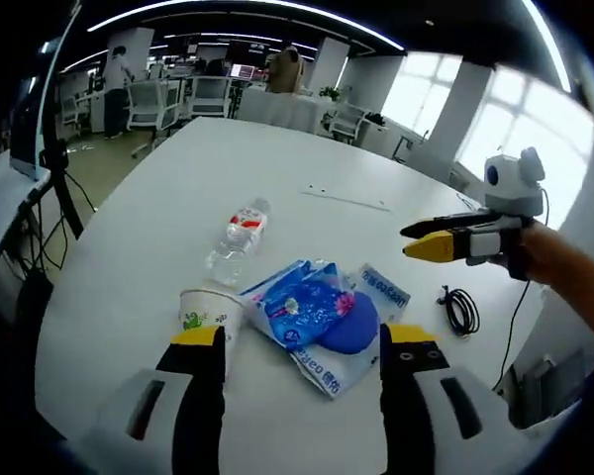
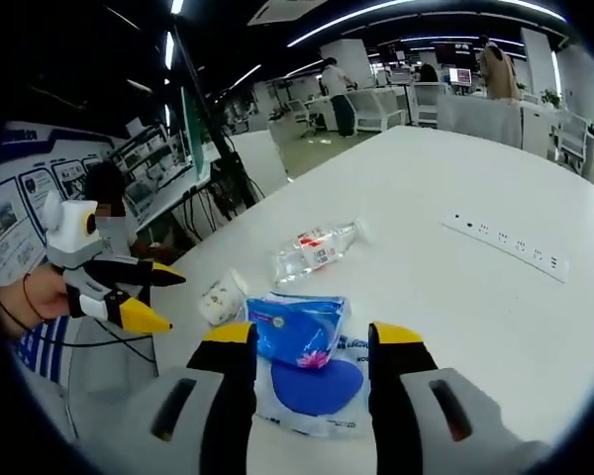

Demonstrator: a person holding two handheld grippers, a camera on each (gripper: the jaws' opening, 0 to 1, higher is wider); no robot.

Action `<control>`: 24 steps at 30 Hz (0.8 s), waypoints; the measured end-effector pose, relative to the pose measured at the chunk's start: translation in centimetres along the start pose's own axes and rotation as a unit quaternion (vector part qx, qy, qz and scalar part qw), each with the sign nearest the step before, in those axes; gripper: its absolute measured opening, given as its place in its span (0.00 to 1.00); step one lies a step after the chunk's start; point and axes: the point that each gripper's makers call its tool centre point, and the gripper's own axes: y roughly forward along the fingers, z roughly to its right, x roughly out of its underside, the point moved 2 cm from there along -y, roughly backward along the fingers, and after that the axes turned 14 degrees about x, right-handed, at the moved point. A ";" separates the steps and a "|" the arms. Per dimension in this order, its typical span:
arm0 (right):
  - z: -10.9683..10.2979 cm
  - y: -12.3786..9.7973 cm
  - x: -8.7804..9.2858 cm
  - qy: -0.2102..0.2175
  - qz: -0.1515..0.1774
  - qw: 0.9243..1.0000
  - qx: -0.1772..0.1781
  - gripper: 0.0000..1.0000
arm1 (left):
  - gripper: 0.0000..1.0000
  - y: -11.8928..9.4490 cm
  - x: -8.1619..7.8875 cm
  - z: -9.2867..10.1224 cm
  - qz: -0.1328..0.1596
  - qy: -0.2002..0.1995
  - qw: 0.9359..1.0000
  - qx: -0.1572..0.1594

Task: Arrange the tabletop items into an orderly group along one side of the table until the central work area is clear of visible clutter.

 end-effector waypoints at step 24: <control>1.8 7.6 2.7 0.000 -0.066 0.998 -0.009 0.37 | 0.42 4.8 2.6 -2.2 -0.011 -0.064 0.998 0.000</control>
